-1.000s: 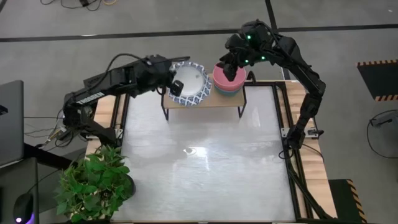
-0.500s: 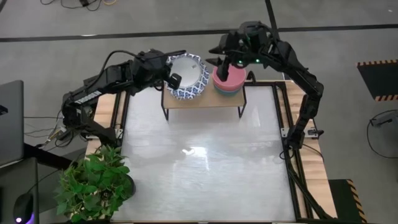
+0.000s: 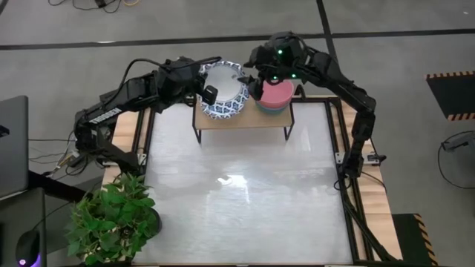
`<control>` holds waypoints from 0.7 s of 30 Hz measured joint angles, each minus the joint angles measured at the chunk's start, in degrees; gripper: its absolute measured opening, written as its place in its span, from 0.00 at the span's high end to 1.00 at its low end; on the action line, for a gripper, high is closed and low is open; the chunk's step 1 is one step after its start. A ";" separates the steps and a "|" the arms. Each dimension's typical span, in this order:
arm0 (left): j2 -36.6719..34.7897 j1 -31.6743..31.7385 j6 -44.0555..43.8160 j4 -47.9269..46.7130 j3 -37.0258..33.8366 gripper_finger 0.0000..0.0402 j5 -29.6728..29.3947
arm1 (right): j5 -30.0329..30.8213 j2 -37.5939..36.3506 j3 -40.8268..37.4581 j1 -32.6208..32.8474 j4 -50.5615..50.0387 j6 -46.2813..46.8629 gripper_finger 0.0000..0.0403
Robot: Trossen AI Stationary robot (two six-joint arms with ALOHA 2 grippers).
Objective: Place and stack bowls onto a shelf
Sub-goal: Stack the blue patterned bowl on top of the blue patterned bowls on the shelf
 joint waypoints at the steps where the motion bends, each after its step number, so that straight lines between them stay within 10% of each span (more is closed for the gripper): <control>1: 0.00 0.00 -0.02 0.00 0.00 1.00 0.07 | 0.23 0.54 0.06 0.07 0.58 -0.11 0.30; 6: 0.00 0.01 0.01 0.02 0.00 1.00 0.21 | 1.47 1.17 0.04 0.10 0.97 -0.42 0.41; 14: 0.00 0.15 0.20 -0.15 -0.01 1.00 1.29 | 5.72 1.50 0.09 0.33 1.50 0.84 0.93; 21: 0.02 0.15 3.72 -0.41 -0.02 0.91 1.67 | 5.77 1.50 0.09 0.20 2.95 1.97 0.95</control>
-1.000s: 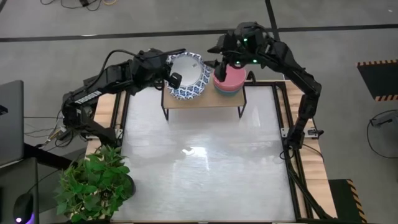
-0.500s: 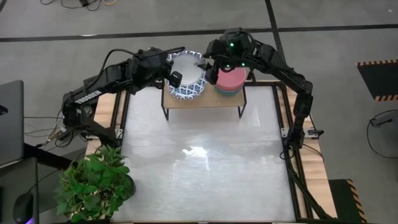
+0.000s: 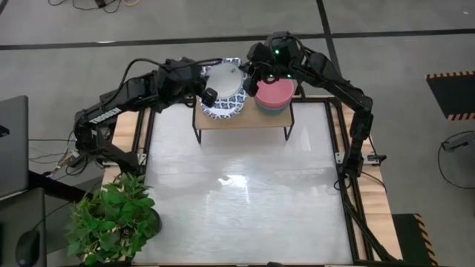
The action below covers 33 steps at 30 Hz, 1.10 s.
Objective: Place and stack bowls onto a shelf
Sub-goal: Stack the blue patterned bowl on top of the blue patterned bowls on the shelf
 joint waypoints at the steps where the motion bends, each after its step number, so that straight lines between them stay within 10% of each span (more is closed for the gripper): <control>1: 0.00 -0.01 0.99 -0.07 0.00 0.88 0.18 | 0.00 0.00 0.00 -0.23 0.00 0.02 0.95; 10: -1.33 0.19 7.96 -2.11 -0.04 0.49 -1.39 | -0.09 0.00 0.00 -2.93 -0.34 1.26 0.95; 16: -4.07 0.28 7.14 -2.00 -0.04 0.29 -12.85 | -1.68 0.67 0.10 -6.14 -0.65 5.10 0.95; 33: -9.84 0.37 -1.53 -4.33 -0.04 0.25 -10.79 | -13.86 14.13 0.04 -7.51 1.48 12.24 0.95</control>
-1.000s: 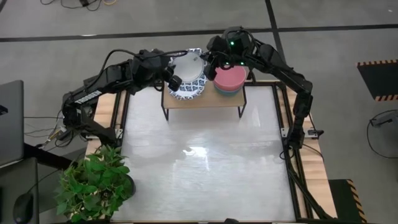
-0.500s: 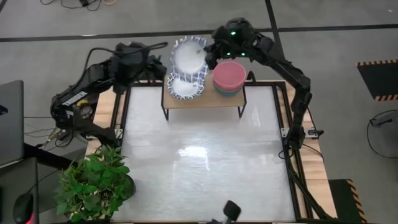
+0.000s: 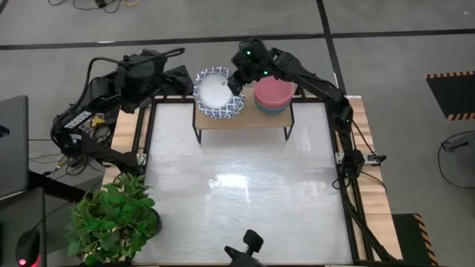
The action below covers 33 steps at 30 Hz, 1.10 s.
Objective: Place and stack bowls onto a shelf
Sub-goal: Stack the blue patterned bowl on top of the blue patterned bowls on the shelf
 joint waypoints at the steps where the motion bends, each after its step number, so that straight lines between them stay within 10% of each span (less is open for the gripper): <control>1: 0.00 0.00 -0.25 -0.46 0.00 0.25 0.30 | -0.04 0.15 0.00 -0.19 -0.27 0.03 0.95; 23: 0.04 0.00 -3.24 -3.39 0.00 0.25 0.81 | -4.44 3.47 0.07 -2.20 -6.08 -1.99 0.91; 33: 0.04 0.00 -3.24 -3.22 0.00 0.25 0.82 | -4.41 3.45 0.00 -2.24 -5.38 -6.63 0.65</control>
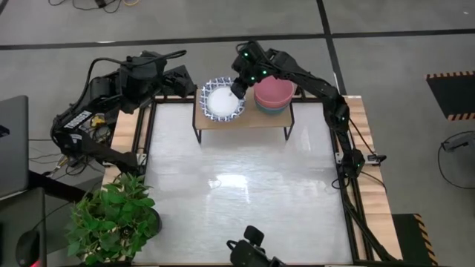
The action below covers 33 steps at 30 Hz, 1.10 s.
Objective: Place and stack bowls onto a shelf
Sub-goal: Stack the blue patterned bowl on top of the blue patterned bowls on the shelf, then return to Home Position
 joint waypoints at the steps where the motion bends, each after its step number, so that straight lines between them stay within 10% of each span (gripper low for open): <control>1: 0.00 0.00 0.04 0.00 0.00 0.25 0.00 | 0.00 0.00 0.01 -0.05 0.36 -0.01 0.62; 9: 0.00 0.00 0.99 0.00 0.00 0.25 0.00 | 0.40 -1.59 1.42 -1.50 0.84 1.01 0.42; 33: -8.46 -0.11 2.14 1.69 0.04 0.25 15.97 | 1.24 -37.72 1.51 -4.76 -9.63 -10.29 0.43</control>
